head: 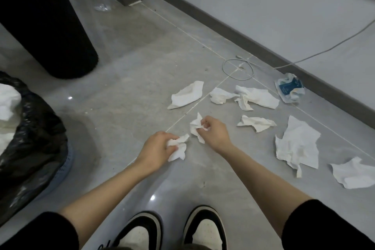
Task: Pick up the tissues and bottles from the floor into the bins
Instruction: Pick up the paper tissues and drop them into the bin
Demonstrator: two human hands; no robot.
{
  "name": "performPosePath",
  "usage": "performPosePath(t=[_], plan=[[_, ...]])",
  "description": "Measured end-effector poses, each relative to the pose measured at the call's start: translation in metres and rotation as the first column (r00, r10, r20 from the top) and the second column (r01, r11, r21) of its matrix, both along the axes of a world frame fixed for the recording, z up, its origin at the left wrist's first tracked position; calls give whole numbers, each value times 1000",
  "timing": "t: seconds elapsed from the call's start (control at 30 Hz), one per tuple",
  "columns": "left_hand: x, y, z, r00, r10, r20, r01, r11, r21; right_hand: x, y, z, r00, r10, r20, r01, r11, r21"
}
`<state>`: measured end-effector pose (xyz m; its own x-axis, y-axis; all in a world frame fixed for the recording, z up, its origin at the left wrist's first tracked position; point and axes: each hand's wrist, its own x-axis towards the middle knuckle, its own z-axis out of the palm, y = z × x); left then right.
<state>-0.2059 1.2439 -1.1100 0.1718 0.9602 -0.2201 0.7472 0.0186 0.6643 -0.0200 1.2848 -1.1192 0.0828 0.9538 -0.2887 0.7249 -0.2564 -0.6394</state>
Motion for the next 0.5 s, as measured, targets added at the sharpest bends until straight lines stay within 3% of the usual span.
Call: performPosePath(t=[0.1,0.27,0.5], plan=[[-5,4,28,985,120,125,-131,988,83,-28,1,18,975,-55,-217,67,996,52],[-43,10,70,945,253,207,-291,940,178,-84,7,48,866,-71,-495,144,983,113],[-102,-11,110,882,398,253,-465,824,323,-145,10,90,768,-6,-641,143,976,162]])
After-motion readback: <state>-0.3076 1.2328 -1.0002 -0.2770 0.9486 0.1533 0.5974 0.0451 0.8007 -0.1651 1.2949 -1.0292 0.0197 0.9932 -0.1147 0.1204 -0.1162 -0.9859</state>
